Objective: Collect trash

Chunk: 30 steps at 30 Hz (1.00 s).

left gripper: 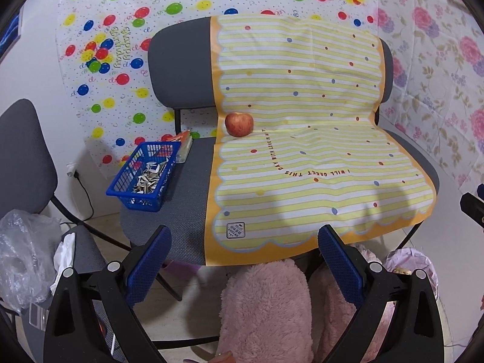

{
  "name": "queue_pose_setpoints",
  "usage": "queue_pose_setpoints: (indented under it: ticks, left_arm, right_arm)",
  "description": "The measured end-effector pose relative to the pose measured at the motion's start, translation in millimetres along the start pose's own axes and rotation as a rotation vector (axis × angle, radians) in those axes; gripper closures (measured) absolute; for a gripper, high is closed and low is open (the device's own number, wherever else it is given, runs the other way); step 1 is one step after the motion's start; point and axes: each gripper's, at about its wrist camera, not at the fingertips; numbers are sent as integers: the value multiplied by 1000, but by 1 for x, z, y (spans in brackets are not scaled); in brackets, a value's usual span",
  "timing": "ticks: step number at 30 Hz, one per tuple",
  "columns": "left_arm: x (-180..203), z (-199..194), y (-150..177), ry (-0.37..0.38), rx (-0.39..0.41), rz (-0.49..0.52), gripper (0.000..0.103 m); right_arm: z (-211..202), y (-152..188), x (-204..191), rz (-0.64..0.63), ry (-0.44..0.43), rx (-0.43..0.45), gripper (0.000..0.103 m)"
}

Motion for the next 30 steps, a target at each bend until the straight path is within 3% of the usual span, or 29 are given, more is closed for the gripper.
queue_pose_setpoints:
  ticks: [30]
  left_arm:
    - [2, 6, -6, 34, 5, 12, 7]
  right_arm:
    - [-1, 5, 7, 22, 8, -1, 6]
Point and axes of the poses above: each gripper's, at about its wrist camera, not at the fingertips, and z roughly the way its jaws point, x to its right, y to its underside, and after that the axes turned 6 degrees about x, right-handed
